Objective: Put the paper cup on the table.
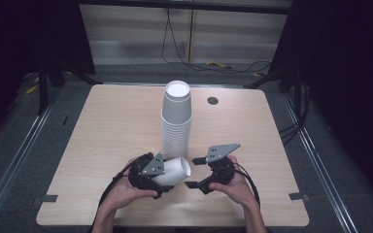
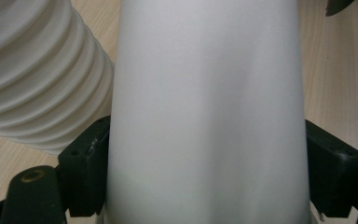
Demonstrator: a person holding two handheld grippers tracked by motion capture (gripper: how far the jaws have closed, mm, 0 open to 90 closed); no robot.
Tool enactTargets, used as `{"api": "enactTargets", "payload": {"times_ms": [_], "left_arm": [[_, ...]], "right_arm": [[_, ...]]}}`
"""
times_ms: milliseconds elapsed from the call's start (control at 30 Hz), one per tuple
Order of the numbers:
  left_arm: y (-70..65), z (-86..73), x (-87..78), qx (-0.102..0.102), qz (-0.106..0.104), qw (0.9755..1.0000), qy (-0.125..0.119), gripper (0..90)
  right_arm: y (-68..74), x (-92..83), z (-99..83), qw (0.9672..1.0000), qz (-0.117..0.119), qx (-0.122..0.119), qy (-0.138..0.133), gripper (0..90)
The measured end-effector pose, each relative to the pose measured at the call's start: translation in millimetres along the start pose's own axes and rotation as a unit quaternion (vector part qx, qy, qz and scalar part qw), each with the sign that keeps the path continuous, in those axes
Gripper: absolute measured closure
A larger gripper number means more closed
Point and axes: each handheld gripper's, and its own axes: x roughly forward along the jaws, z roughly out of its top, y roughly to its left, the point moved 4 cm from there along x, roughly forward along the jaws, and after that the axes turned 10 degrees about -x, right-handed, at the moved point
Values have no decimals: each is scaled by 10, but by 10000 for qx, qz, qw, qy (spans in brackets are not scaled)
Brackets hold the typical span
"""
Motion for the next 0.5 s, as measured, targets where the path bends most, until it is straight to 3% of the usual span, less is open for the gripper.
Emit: {"api": "enactTargets", "payload": {"times_ms": [200, 500], "left_arm": [[-26, 35, 23, 171, 158, 9992, 317, 169], [-85, 106, 107, 574, 303, 9949, 776, 171]], "right_arm": [[1, 32, 44, 9997, 12, -133, 188, 160], [10, 86, 47, 9989, 79, -212, 408, 152]]}}
